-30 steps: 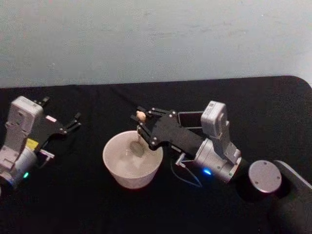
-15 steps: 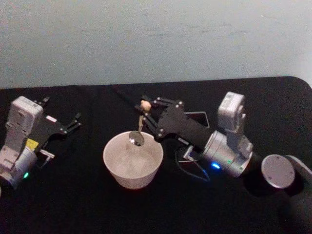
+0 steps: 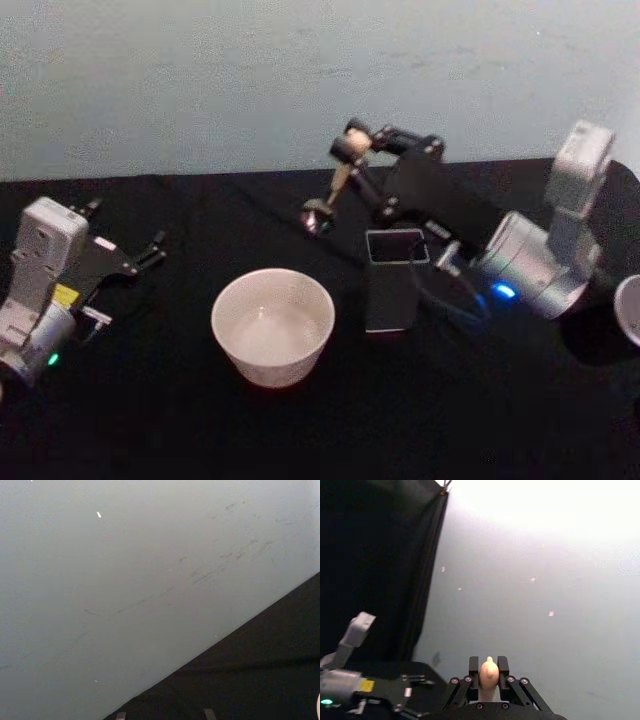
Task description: Pick up the stirring spoon with one hand, stir inside the cup, then place it back in its original position.
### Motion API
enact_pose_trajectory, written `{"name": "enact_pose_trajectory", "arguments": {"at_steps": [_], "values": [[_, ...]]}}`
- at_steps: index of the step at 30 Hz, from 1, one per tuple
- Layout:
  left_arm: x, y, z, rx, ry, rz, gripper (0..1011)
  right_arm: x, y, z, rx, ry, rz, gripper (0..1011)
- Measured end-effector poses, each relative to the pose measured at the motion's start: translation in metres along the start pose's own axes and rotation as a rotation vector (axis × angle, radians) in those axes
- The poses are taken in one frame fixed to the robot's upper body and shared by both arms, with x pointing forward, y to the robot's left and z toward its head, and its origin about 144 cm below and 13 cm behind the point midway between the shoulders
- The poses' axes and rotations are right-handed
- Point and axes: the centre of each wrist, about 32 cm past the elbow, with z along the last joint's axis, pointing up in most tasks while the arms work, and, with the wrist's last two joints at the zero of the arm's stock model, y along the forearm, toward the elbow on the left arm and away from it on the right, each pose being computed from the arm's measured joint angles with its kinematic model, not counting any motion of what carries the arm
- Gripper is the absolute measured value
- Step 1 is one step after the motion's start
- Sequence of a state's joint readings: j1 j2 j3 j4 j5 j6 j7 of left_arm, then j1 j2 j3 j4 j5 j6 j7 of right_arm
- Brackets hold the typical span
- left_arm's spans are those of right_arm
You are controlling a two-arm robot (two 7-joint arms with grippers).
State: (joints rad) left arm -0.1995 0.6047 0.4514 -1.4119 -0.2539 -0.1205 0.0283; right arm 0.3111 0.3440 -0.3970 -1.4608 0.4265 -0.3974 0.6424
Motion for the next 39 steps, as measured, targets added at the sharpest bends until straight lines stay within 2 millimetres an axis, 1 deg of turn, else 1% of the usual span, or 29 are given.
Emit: {"name": "enact_pose_trajectory", "arguments": {"at_steps": [3, 5, 10, 18, 39], "values": [[0.0, 0.0, 0.0, 0.0, 0.0, 0.0, 1001, 0.007, -0.006, 0.009, -0.001, -0.016, -0.031, 214], [0.0, 0.0, 0.0, 0.0, 0.0, 0.0, 1001, 0.014, -0.013, 0.016, -0.011, -0.031, -0.065, 214], [0.0, 0.0, 0.0, 0.0, 0.0, 0.0, 1001, 0.019, -0.023, 0.021, -0.037, -0.039, -0.096, 214], [0.0, 0.0, 0.0, 0.0, 0.0, 0.0, 1001, 0.019, -0.036, 0.021, -0.104, -0.038, -0.123, 214], [0.0, 0.0, 0.0, 0.0, 0.0, 0.0, 1001, 0.015, -0.048, 0.021, -0.183, 0.035, -0.141, 214]]}}
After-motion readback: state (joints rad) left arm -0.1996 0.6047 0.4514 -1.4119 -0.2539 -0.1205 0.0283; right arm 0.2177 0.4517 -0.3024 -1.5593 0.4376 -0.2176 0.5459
